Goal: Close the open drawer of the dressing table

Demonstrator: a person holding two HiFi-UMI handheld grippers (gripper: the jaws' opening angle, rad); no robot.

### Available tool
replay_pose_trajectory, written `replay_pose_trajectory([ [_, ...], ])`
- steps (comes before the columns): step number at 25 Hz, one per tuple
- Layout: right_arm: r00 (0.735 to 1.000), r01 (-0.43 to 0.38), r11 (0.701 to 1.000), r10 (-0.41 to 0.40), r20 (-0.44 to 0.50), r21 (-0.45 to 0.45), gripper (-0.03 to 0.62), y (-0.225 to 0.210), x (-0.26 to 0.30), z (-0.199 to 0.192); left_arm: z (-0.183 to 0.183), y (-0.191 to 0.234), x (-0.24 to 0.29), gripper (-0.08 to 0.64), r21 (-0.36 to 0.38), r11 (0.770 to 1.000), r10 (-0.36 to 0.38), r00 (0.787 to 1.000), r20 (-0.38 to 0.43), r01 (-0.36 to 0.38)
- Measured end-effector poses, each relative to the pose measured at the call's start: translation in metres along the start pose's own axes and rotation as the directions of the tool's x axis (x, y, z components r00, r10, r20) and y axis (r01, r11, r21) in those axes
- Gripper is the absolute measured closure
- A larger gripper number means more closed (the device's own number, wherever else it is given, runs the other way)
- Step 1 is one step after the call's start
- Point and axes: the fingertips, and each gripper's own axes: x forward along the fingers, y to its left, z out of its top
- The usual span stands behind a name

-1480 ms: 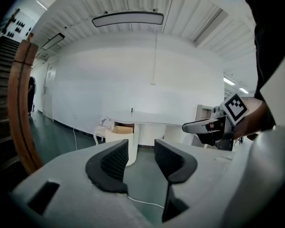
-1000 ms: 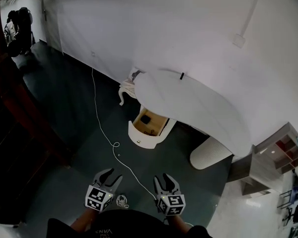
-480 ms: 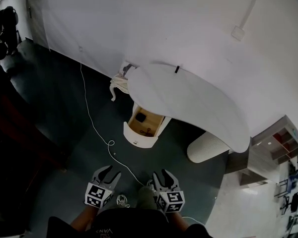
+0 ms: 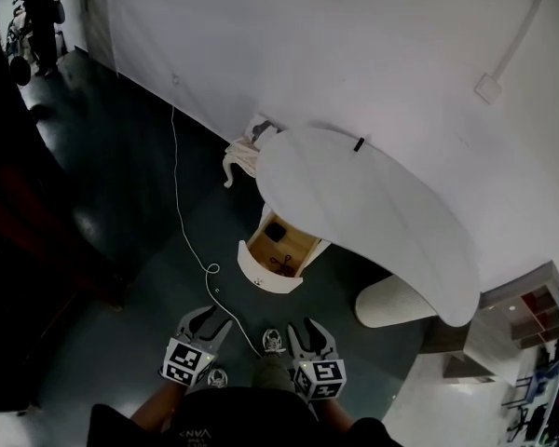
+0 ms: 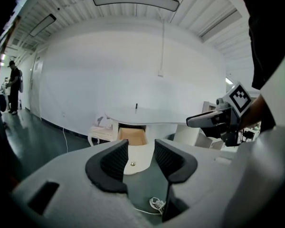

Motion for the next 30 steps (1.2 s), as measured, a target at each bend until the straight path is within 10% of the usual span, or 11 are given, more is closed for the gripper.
replay_pose_trajectory([
  [30, 0.970, -0.182, 0.983, 0.176, -0.167, -0.023, 0.433, -0.058, 0.119, -0.025, -0.093, 0.051, 0.196, 0.391, -0.056, 0.997, 0.038, 0.983, -0.178, -0.048],
])
